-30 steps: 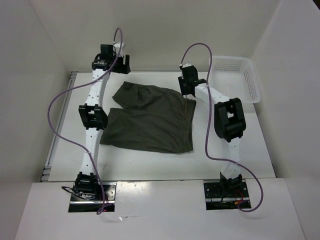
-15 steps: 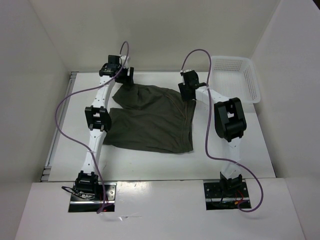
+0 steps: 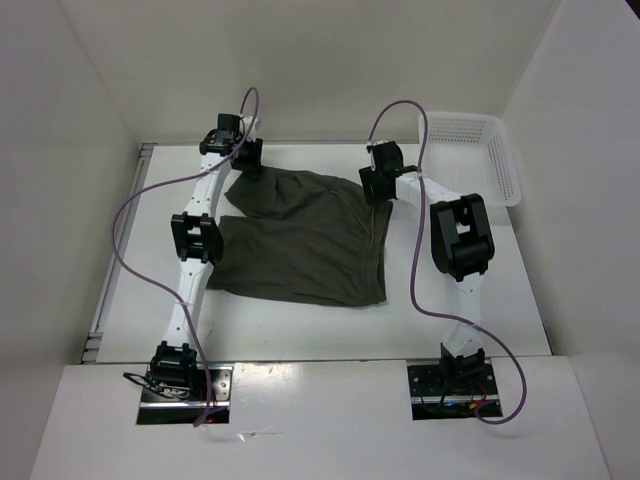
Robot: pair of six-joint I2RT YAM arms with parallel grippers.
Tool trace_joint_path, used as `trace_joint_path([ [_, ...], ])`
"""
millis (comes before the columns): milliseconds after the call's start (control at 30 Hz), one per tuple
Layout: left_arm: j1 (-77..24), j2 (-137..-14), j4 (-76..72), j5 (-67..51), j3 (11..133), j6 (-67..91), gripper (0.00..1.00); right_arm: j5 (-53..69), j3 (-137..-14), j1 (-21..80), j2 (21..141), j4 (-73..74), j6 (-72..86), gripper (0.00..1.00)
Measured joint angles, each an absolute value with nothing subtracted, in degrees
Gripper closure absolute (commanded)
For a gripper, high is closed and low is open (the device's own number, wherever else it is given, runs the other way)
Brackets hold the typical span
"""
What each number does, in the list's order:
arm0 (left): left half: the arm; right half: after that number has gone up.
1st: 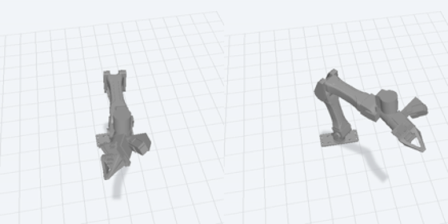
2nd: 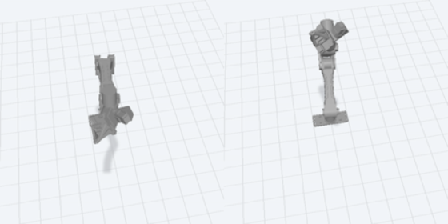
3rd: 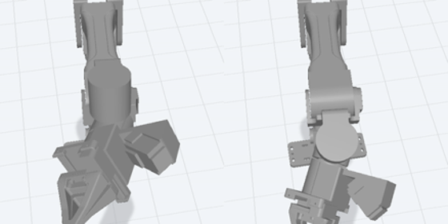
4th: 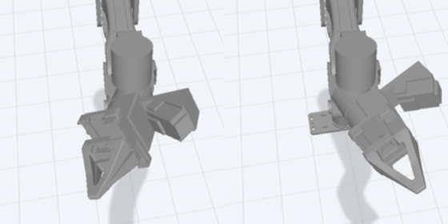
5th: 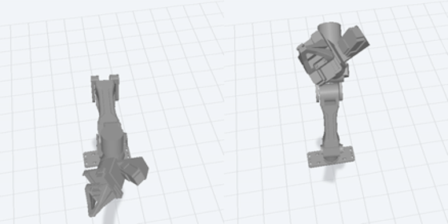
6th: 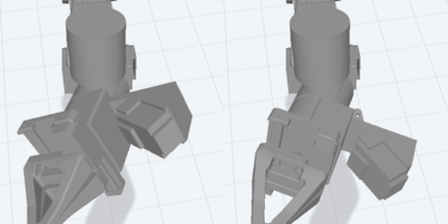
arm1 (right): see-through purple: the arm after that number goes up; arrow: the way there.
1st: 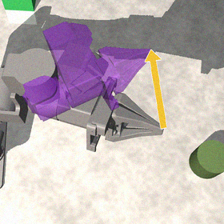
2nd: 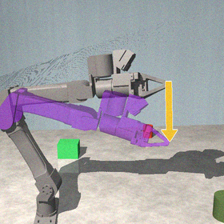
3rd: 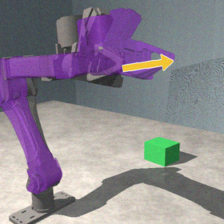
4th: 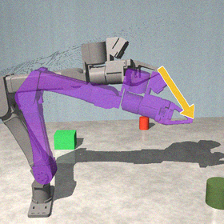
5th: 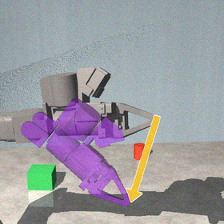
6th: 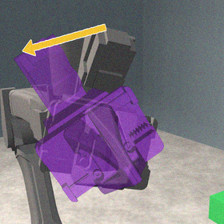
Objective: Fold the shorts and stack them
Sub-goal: Flatten the shorts out, then fold the shorts
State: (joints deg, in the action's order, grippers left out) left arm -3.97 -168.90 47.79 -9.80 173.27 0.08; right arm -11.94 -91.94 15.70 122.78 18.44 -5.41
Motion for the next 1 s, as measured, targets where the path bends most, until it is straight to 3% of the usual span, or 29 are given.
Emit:
trace_joint_path([
  [333,-4.34,-168.99,48.56,-10.79,173.29,0.19,1.00,-4.75,-90.98,15.35,122.91,19.62,-5.89,0.26],
  [500,-4.45,-170.10,49.36,-10.72,175.52,0.19,1.00,-2.85,-89.45,15.25,122.85,20.16,-6.28,0.36],
  [533,-4.45,-170.47,49.69,-10.72,176.29,0.19,1.00,-2.57,-89.45,15.22,122.83,20.23,-6.42,0.52],
  [600,-4.45,-170.84,50.17,-10.70,177.14,0.19,1.00,-2.13,-89.45,15.11,122.83,20.53,-6.63,0.77],
  [633,-4.45,-170.95,50.35,-10.70,177.36,0.19,1.00,-1.85,-89.45,15.11,122.80,20.60,-6.81,0.95],
  [667,-4.45,-170.98,50.54,-10.70,177.51,0.19,1.00,-1.58,-89.45,15.11,122.72,20.62,-6.79,1.00],
  [1000,-4.95,-168.35,50.96,-8.75,177.49,0.21,1.00,-7.18,-94.87,14.94,122.37,22.33,-8.91,1.00],
])
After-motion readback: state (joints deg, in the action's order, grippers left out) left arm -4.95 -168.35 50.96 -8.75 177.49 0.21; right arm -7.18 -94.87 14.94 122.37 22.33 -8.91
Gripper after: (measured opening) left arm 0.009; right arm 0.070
